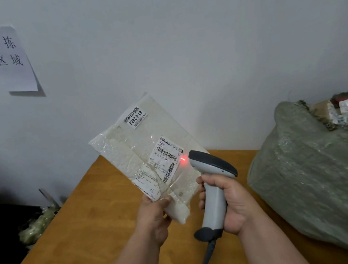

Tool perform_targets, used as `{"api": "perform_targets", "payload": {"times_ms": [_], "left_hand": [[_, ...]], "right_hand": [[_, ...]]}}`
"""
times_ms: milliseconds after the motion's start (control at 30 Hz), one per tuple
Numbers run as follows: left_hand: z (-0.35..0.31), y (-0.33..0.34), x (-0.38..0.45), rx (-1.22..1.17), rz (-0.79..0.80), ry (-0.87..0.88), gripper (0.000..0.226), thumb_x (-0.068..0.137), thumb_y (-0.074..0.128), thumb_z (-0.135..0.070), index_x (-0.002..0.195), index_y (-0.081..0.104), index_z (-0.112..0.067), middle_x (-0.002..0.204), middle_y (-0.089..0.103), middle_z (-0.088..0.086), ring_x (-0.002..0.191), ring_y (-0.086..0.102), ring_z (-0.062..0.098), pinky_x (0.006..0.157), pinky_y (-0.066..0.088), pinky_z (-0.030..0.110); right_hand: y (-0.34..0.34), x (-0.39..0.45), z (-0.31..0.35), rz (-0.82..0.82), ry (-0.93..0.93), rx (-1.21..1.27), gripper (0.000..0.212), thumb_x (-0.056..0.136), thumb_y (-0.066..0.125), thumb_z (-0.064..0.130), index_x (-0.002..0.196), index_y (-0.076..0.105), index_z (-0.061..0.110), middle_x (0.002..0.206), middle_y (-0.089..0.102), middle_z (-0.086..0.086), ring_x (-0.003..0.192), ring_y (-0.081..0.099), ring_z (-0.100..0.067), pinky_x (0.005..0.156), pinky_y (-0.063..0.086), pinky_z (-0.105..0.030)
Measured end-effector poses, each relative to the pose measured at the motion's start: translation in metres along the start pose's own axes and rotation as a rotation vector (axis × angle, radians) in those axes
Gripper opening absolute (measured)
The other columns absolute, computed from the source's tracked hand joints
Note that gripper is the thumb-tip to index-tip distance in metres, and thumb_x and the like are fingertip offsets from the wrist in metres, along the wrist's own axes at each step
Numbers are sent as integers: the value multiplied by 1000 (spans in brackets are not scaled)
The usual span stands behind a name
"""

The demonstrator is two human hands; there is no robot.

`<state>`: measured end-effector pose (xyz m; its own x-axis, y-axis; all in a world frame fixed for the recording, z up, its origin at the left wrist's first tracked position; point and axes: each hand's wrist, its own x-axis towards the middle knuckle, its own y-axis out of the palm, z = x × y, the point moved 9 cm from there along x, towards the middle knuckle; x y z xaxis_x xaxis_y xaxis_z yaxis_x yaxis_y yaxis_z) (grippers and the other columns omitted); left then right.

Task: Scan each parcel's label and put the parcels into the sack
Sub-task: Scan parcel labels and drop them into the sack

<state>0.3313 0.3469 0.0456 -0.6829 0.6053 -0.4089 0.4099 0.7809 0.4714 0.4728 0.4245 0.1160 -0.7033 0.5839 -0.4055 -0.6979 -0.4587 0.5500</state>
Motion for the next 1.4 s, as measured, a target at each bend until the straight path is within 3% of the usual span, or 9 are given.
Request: {"api": "perform_targets", "payload": {"times_ms": [300,1000,1400], "left_hand": [[-1,-4,-8,-29,-4,15,50,90,54,14,120,58,-26,113,71,2,102,66,28,72,53,41],[2,-13,-36,-34,-7,45,49,89,55,14,116,59,-27,107,74,2,95,69,26,65,51,37],[5,-19,-35,-37,-5,30,49,89,55,13,119,59,-27,110,73,2,102,68,28,67,53,39]], "right_hand": [[3,-6,-7,29,30,2,32,61,78,13,90,70,1,70,64,-7,56,58,-15,53,52,-29],[3,-33,-13,32,13,-39,45,52,80,12,94,69,1,69,64,-8,55,58,-15,54,50,-29],[5,-32,-19,38,-4,-68,40,56,79,12,93,70,1,69,65,-8,57,58,-15,55,50,-29]]}}
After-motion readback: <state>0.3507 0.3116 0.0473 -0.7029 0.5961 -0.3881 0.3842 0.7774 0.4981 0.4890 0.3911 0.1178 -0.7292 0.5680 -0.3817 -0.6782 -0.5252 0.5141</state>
